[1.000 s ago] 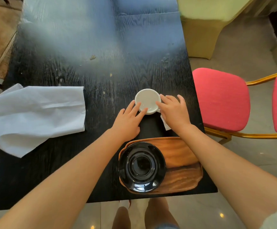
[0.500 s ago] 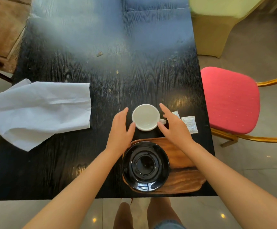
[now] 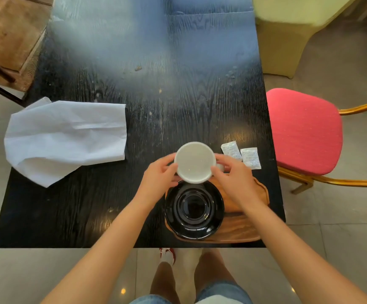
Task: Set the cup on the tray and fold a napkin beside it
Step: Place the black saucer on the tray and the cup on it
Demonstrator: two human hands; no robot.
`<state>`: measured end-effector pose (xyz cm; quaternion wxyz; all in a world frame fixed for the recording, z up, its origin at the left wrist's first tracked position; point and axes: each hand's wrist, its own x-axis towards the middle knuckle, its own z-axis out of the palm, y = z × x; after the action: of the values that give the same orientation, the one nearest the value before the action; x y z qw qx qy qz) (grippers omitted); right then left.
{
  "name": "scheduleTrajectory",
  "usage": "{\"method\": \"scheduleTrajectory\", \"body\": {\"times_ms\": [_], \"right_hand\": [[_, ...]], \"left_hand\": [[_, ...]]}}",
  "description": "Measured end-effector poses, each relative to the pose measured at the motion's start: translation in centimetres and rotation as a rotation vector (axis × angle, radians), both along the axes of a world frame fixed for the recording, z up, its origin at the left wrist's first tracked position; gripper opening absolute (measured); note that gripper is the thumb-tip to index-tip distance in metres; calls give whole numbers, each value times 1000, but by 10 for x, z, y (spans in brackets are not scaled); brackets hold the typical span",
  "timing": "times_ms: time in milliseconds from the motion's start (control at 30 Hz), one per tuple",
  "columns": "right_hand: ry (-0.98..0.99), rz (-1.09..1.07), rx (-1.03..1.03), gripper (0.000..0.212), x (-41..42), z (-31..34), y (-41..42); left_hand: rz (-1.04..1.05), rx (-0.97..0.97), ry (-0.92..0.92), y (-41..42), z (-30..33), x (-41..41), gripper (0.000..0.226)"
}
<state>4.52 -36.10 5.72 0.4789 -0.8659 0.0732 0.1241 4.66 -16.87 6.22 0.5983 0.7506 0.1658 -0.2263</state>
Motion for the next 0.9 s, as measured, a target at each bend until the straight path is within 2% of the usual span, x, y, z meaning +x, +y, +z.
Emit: {"method": "scheduleTrajectory", "body": {"times_ms": [133, 300, 533, 667, 900], "right_hand": [[82, 32, 41, 32, -44, 2, 1], [163, 31, -11, 34, -73, -10, 5], [137, 58, -56, 34, -78, -18, 4], [74, 46, -140, 38, -80, -18, 4], [79, 45, -112, 31, -84, -20, 0]], "left_hand": [[-4, -3, 63, 5, -5, -50, 33], [8, 69, 133, 6, -25, -86, 37], [42, 95, 131, -1, -31, -96, 40], [73, 146, 69, -3, -25, -98, 41], [66, 161, 38, -3, -22, -103, 39]]}}
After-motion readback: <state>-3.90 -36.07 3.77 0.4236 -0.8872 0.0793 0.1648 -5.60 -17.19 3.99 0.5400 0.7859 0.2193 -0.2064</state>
